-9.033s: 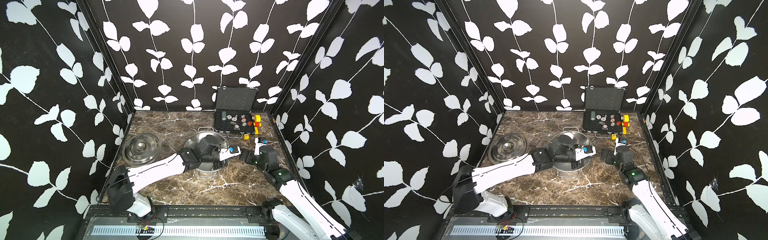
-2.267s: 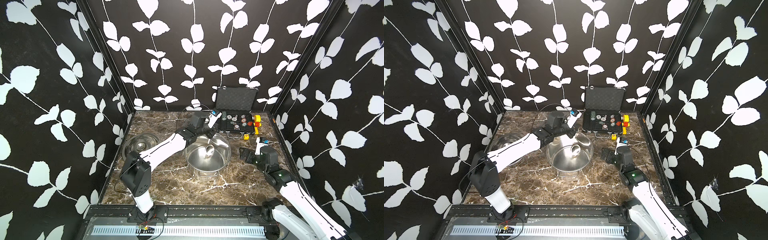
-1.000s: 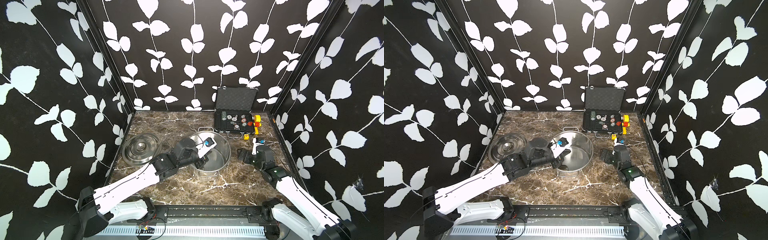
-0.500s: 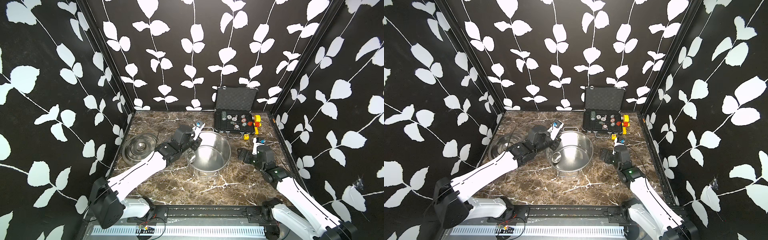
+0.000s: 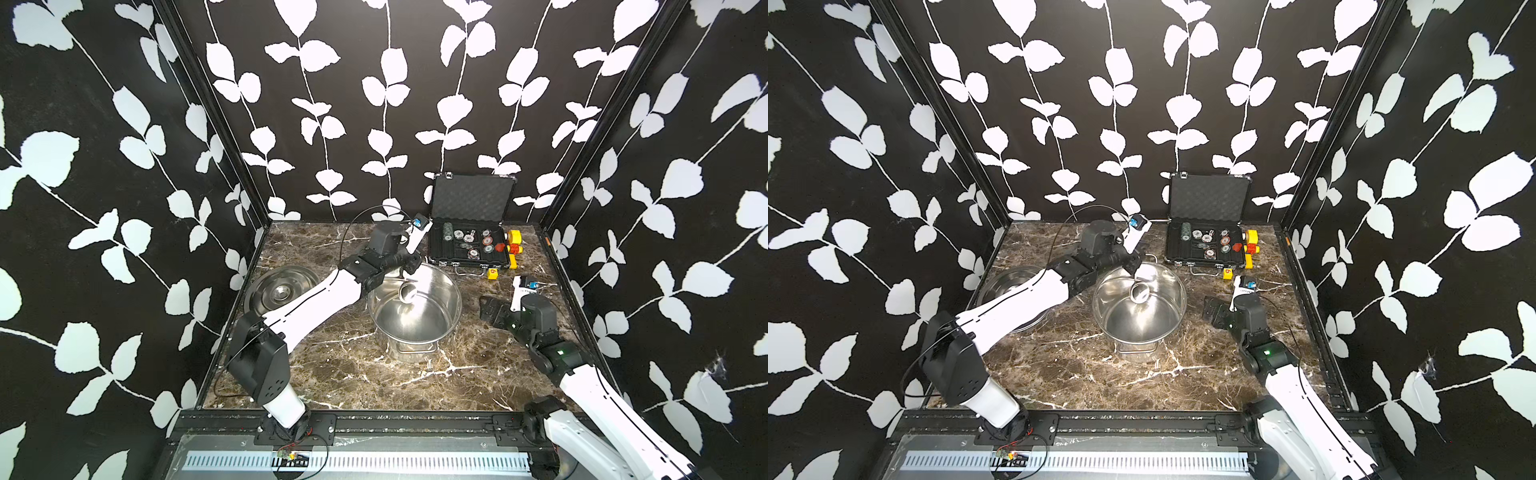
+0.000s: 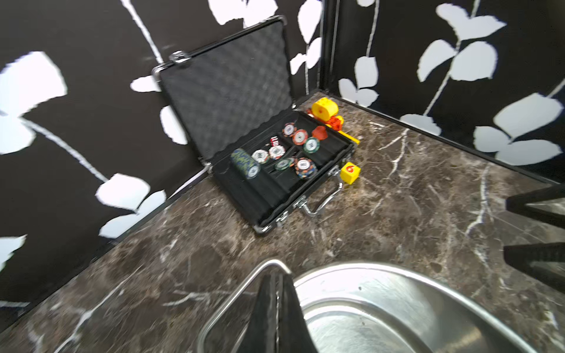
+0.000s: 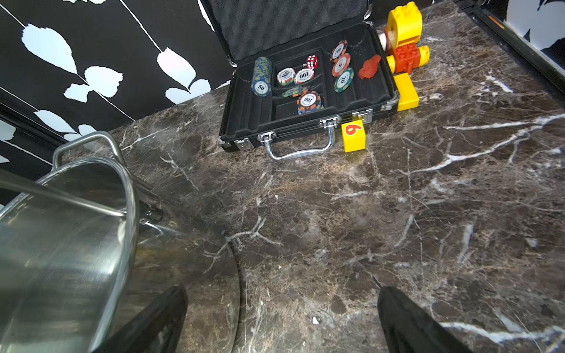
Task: Stir the soup with a spoon
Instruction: Stir the soup in the pan with a stick.
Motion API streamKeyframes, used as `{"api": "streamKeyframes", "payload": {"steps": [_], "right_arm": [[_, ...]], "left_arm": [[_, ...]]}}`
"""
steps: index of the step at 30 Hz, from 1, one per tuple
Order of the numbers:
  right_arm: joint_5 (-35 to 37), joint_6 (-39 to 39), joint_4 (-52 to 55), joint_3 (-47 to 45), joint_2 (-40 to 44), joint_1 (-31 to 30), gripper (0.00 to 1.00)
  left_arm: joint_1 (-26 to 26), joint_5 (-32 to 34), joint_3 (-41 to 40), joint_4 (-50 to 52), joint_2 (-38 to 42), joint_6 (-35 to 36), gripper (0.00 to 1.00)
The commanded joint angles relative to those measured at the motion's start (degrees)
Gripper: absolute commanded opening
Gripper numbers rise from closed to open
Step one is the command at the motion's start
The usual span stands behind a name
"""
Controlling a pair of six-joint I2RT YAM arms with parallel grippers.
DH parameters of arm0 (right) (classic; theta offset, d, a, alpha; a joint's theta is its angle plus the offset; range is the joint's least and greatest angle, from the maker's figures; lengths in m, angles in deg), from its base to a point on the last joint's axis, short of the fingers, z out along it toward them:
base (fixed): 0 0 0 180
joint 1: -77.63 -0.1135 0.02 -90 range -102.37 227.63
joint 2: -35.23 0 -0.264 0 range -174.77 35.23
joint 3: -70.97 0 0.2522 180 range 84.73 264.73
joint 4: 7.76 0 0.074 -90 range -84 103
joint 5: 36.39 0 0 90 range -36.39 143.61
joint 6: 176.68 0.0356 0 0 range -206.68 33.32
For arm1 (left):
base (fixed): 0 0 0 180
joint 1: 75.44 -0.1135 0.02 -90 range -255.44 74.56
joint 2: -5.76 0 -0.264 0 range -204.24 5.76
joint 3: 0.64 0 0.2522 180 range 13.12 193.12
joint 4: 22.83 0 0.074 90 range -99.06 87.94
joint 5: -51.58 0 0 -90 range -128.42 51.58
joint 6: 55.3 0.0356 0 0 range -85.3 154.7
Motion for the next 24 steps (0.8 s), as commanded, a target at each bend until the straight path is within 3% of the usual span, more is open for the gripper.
{"api": "streamKeyframes", "payload": {"steps": [1,11,19,24], "right_arm": [[2.18,-0.51,0.35,-0.9,1.54,-0.31,0.99],[3.1,-0.41,-0.46,-0.81,1.24,-0.36,0.99],[2.11,-0.3,-2.22,-0.57,-1.19,-0.36,0.99],[1.04,-0.07,-3.66,0.0,-3.0,-0.37,0.99]], "left_arm": [[2.29,-6.32,3.43,-0.83,-0.43,0.91,0.0],[10.88,-11.42,3.34,2.26,1.01,4.69,0.0],[15.45,-15.08,-5.1,5.61,8.81,8.05,0.0],[16.4,-13.07,-10.84,7.95,14.39,8.14,0.0]]}}
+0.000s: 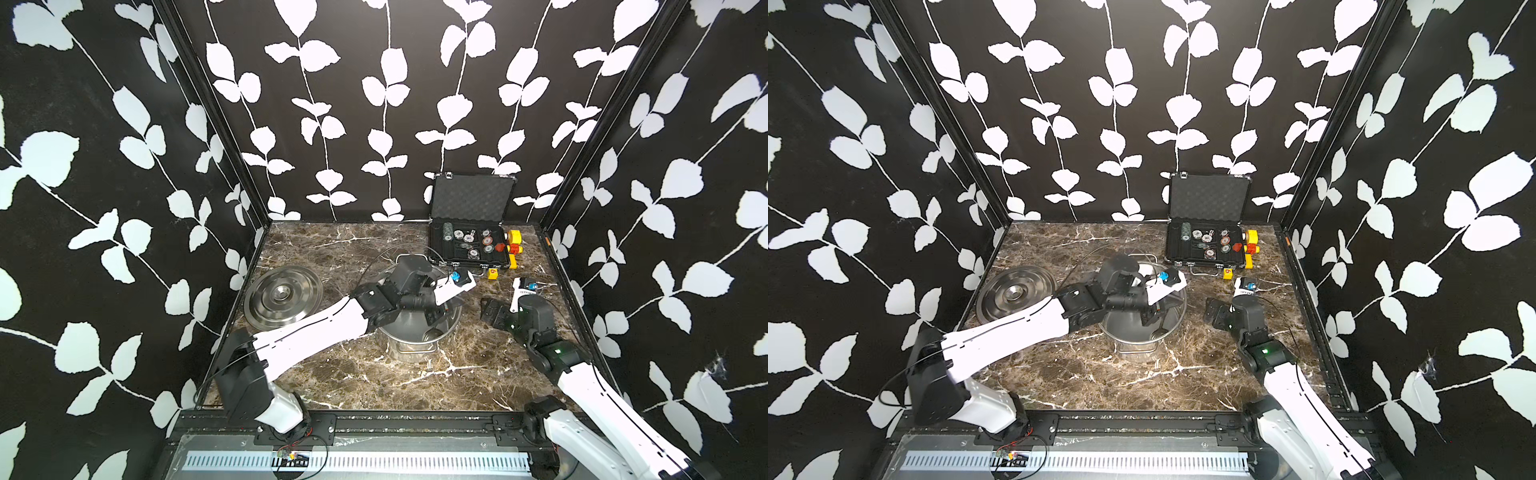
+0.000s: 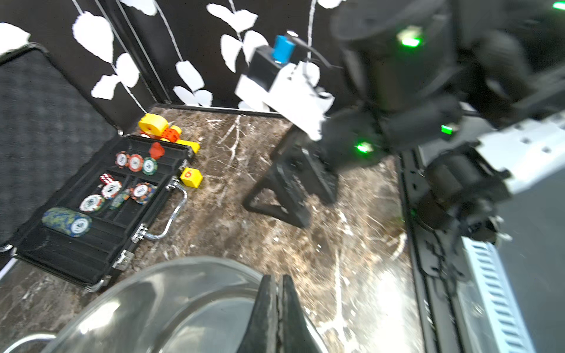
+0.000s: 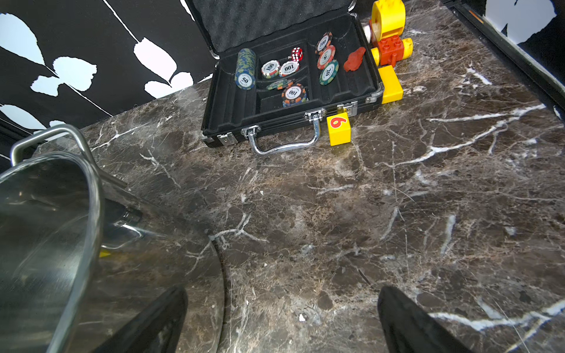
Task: Stir the soup with a spoon
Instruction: Stir the soup in the pan with a stick.
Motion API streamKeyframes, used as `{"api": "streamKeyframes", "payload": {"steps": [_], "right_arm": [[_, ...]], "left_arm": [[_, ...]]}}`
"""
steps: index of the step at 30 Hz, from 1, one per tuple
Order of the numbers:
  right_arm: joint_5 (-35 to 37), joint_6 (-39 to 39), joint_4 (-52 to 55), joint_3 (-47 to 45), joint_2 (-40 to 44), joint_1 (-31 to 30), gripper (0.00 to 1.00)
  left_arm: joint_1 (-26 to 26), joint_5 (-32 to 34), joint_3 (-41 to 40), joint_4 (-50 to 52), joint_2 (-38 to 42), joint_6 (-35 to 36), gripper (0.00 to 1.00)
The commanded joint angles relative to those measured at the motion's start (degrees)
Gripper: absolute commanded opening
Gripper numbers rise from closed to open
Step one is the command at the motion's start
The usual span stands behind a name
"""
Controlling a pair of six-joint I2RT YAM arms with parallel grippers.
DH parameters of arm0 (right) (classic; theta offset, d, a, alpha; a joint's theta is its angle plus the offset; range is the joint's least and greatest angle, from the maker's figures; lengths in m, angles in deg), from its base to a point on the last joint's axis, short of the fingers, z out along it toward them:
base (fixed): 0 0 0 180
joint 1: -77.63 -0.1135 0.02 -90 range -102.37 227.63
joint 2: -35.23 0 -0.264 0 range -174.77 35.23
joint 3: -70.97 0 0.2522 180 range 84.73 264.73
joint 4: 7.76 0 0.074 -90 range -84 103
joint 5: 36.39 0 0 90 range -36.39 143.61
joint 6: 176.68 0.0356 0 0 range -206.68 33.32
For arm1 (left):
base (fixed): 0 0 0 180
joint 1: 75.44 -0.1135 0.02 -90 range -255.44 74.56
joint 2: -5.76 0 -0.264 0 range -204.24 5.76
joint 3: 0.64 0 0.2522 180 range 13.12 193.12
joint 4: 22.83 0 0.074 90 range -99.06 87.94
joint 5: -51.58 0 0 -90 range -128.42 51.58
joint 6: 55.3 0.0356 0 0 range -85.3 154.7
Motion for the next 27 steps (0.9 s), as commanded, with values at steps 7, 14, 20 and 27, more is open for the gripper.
{"api": "streamKeyframes", "payload": {"steps": [7,14,20,27], "right_arm": [[-1.99,0.42,-3.53,1.2,-2.48,-0.37,0.99],[-2.31,0.63,-3.5,1.02,-2.24,-0.37,0.99],[-1.86,0.71,-3.32,0.5,-1.35,-0.38,0.99],[-1.78,0.21,-2.21,0.52,-0.41,-0.33,0.99]], "left_arm": [[0.0,8.68,-8.76,4.37,11.82,0.76,0.0],[-8.15,9.18,-13.01,3.94,17.12,-3.32,0.0],[-13.21,14.0,-12.73,1.13,16.47,-4.6,0.0],[-19.07,15.38,-8.66,-3.08,9.75,-5.64,0.0]]}}
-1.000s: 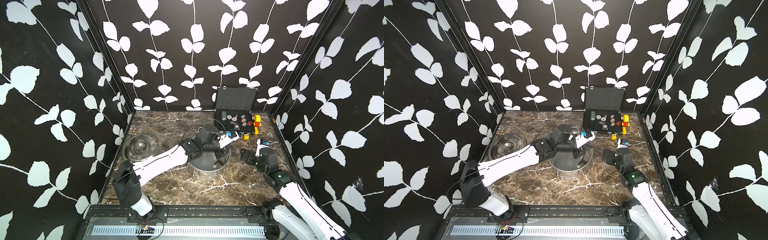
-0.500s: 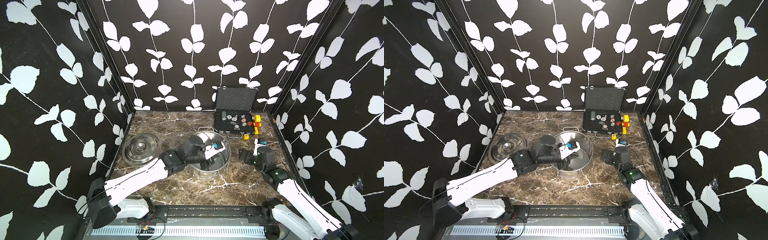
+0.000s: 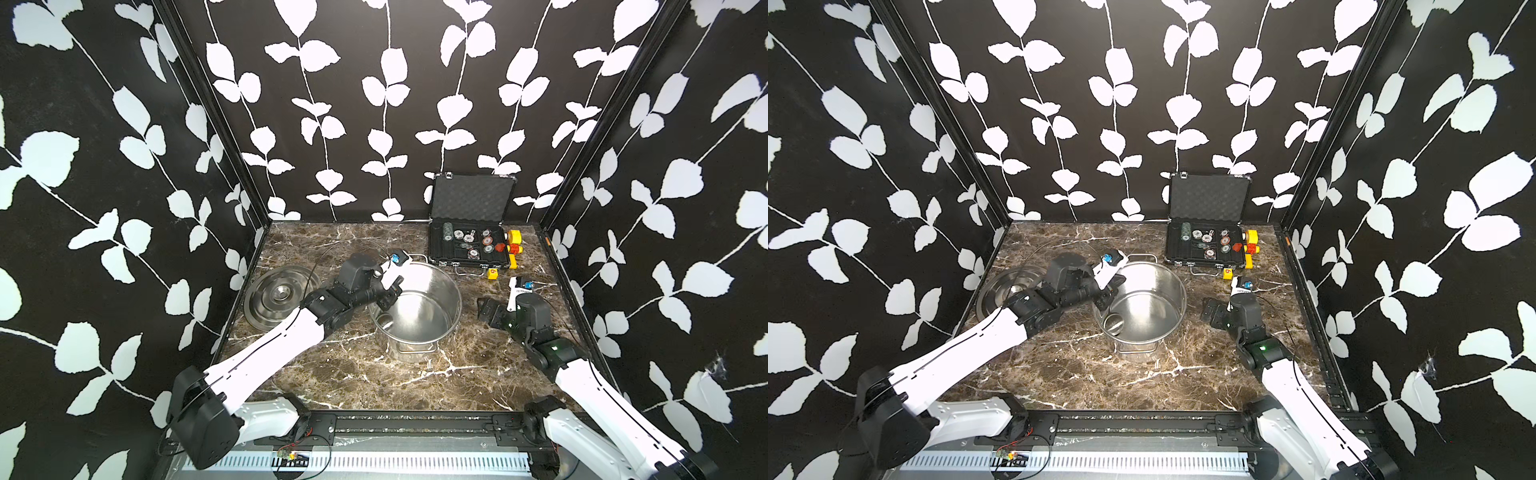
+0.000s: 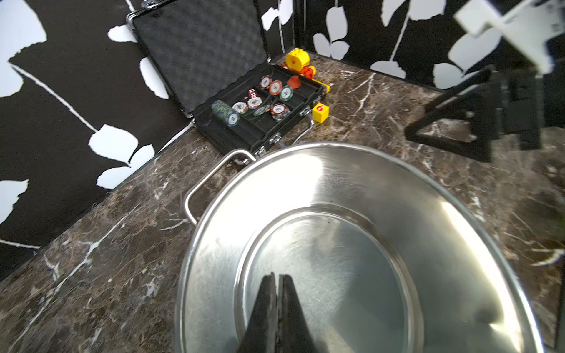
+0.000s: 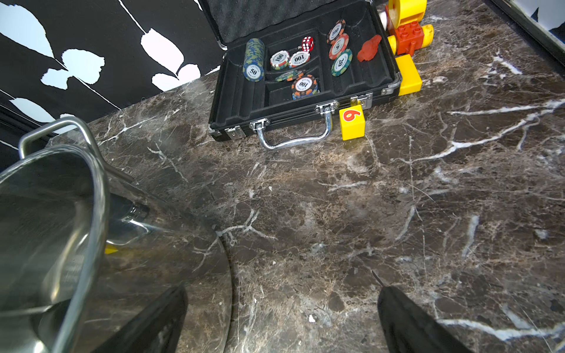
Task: Stir the soup with a spoon
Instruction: Stir the soup in the pan with a stick.
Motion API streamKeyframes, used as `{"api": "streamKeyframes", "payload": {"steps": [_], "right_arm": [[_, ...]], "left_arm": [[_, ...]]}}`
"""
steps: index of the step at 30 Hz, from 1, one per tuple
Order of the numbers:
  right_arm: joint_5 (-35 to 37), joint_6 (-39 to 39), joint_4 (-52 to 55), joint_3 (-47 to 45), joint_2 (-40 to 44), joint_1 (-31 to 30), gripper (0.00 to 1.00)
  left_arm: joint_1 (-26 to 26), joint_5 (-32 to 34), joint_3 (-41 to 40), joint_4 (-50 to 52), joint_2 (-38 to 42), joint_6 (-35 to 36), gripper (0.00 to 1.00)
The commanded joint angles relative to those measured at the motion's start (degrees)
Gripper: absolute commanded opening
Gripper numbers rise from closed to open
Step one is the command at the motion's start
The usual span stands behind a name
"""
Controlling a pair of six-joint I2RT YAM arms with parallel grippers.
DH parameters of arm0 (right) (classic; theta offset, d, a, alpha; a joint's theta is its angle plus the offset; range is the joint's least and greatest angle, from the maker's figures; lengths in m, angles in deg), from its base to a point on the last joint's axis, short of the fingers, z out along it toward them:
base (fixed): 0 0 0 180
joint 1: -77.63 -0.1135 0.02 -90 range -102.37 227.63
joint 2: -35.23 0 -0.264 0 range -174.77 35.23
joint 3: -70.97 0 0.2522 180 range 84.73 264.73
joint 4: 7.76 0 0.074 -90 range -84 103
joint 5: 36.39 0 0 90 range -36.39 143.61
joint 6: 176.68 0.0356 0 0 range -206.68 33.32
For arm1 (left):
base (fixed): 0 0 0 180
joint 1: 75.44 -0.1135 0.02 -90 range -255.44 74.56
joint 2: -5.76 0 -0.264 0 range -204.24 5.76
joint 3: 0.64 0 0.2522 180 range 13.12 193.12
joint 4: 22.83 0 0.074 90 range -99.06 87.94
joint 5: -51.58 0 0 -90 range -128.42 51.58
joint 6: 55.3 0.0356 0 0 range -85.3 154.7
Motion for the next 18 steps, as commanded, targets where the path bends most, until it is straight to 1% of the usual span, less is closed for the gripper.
{"api": "streamKeyframes", "payload": {"steps": [1,3,8,13,18], "right_arm": [[0.51,-0.11,-0.58,0.48,1.19,-0.35,0.99],[0.92,-0.24,-0.26,0.39,1.64,-0.35,0.99],[1.48,-0.04,-0.22,-0.19,2.2,-0.37,0.99],[1.59,0.11,-0.3,-0.49,2.44,-0.37,0.99],[2.3,-0.19,-0.05,-0.78,2.96,-0.37,0.99]], "left_arm": [[-2.81,2.01,3.86,-4.16,-2.8,-1.52,0.0],[-3.55,1.02,5.99,-4.74,-5.2,-1.79,0.0],[-3.55,-3.01,11.4,-6.93,-11.5,-1.23,0.0],[-3.51,-9.22,17.51,-7.7,-18.5,-1.03,0.0],[-1.51,-11.48,23.02,-7.64,-23.65,-1.33,0.0]]}}
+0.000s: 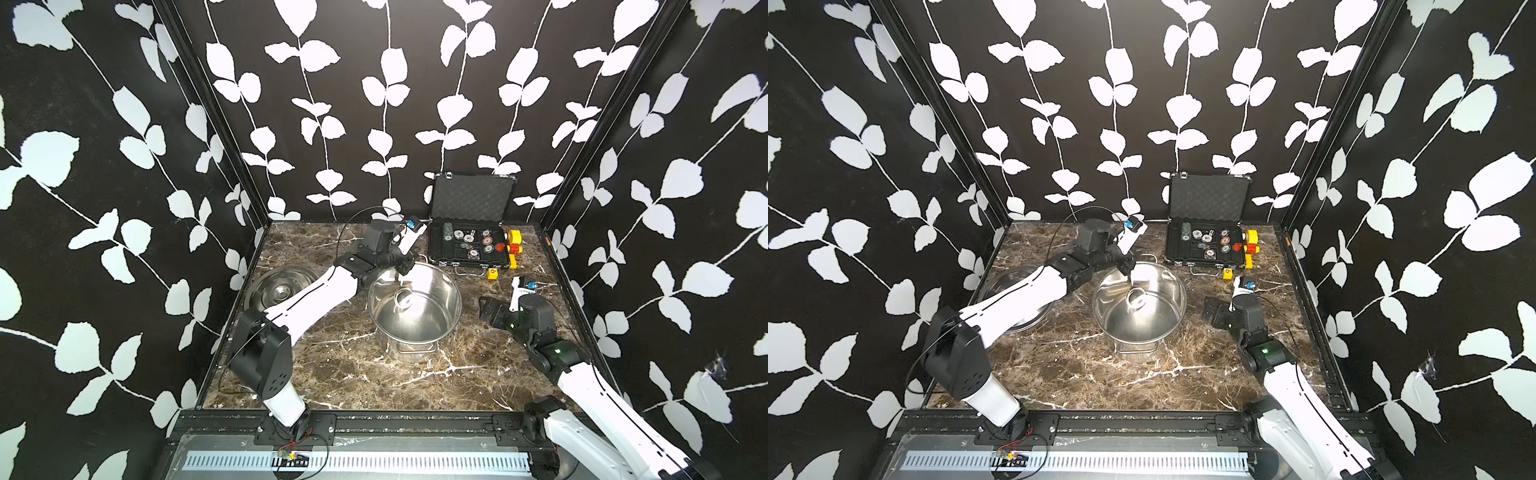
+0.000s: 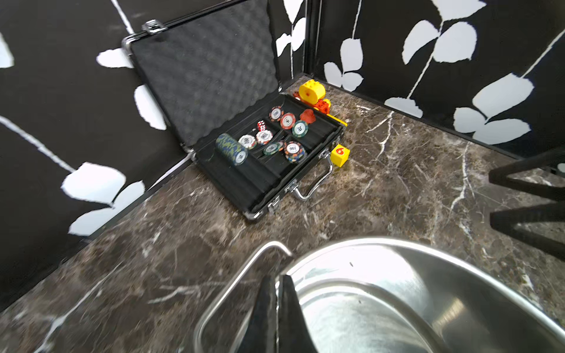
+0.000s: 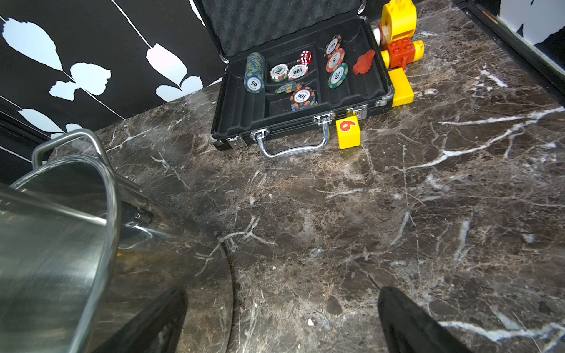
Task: Stir the soup with a spoon
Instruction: Stir the soup in the pan with a stick.
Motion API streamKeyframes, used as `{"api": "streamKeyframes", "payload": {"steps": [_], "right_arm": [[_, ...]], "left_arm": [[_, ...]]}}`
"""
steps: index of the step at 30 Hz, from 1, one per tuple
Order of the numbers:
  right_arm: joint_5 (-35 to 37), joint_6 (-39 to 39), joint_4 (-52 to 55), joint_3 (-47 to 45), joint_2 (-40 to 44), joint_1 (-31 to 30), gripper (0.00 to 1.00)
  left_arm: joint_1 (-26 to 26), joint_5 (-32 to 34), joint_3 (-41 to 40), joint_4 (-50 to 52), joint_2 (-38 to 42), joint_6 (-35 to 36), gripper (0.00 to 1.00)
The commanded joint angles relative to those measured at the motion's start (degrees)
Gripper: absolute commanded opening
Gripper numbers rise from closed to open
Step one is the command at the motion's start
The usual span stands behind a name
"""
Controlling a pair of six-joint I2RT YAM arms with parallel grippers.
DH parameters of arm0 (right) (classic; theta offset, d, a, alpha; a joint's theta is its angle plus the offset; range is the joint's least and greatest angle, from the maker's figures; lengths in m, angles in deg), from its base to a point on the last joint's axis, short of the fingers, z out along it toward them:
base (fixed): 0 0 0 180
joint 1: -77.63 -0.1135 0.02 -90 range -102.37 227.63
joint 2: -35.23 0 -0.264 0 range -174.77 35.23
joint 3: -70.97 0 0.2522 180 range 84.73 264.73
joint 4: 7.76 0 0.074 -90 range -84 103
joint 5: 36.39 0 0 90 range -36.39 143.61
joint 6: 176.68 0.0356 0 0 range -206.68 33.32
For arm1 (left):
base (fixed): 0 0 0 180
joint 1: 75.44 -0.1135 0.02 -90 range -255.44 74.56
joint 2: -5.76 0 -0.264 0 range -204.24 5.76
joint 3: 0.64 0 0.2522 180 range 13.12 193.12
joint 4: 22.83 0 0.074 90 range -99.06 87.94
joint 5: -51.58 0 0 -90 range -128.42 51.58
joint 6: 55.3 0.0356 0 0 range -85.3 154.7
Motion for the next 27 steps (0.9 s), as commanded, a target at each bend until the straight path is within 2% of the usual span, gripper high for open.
{"api": "streamKeyframes", "payload": {"steps": [1,6,11,19,27], "right_arm": [[1.21,-0.28,-0.36,-0.66,0.98,-0.36,0.99],[1.49,-0.42,-0.27,-0.85,1.18,-0.33,0.99],[1.39,-0.51,-0.67,-0.87,0.92,-0.37,0.99],[0.65,-0.68,-1.83,-0.3,-1.19,-0.38,0.99],[-0.42,-0.22,-2.96,0.35,-2.92,-0.37,0.99]], "left_arm": [[2.09,-3.5,4.29,-1.56,-0.75,-0.11,0.0],[7.8,-3.87,7.94,0.97,-2.61,2.2,0.0],[12.54,-5.06,6.59,1.63,-0.96,2.21,0.0],[17.83,-5.82,-2.58,2.15,6.73,2.9,0.0],[18.75,-3.55,-14.34,2.67,18.28,0.73,0.0]]}}
